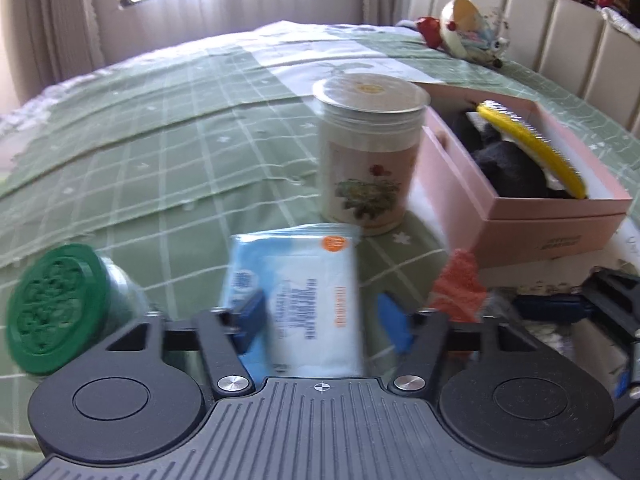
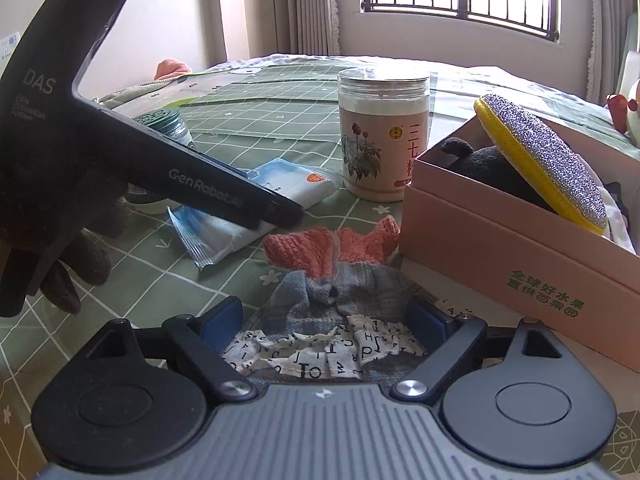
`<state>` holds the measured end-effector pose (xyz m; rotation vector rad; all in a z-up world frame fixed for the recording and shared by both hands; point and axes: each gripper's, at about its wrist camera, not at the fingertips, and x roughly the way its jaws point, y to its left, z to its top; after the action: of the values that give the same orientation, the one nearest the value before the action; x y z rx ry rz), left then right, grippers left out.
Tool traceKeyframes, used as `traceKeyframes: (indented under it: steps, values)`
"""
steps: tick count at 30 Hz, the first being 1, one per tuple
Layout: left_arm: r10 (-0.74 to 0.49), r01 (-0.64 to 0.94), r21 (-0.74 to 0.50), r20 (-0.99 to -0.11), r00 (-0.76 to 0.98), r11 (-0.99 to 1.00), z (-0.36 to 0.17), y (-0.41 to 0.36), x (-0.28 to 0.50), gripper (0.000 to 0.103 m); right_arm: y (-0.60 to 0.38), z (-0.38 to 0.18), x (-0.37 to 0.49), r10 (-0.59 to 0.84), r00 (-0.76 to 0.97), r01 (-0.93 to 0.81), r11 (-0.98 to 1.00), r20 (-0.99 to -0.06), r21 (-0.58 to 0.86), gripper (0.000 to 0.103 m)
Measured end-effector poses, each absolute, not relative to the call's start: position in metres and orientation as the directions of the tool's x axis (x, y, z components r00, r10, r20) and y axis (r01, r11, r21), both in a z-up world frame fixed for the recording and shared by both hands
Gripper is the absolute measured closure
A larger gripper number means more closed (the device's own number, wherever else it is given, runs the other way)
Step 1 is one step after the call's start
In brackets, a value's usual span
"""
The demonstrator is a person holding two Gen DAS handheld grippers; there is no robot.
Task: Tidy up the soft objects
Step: 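Close the left tool on the blue wet-wipes pack and lift it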
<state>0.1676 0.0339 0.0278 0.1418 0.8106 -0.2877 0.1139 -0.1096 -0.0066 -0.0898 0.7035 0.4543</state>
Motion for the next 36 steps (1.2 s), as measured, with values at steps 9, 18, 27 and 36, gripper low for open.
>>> traceKeyframes:
  steps: [9, 18, 27, 36]
  values:
    - [-0.173, 0.295, 0.037, -0.736, 0.654, 0.955, 0.029, 0.034, 0.168, 0.048, -0.11, -0.006, 0.114, 0.373, 0.67, -0.432, 0.899, -0.642, 0.071, 0.012]
    - [-0.19, 0.301, 0.022, -0.73, 0.656, 0.953, 0.028, 0.044, 0.165, 0.049, -0.109, -0.007, 0.114, 0.373, 0.67, -0.432, 0.899, -0.642, 0.071, 0.011]
    - [-0.283, 0.311, -0.099, -0.722, 0.631, 0.945, 0.027, 0.042, 0.17, 0.023, -0.109, -0.007, 0.114, 0.373, 0.67, -0.433, 0.899, -0.642, 0.071, 0.011]
    - [-0.189, 0.266, -0.005, -0.714, 0.674, 0.964, 0.031, 0.037, 0.168, 0.04, -0.108, -0.007, 0.114, 0.375, 0.668, -0.434, 0.898, -0.643, 0.073, 0.01]
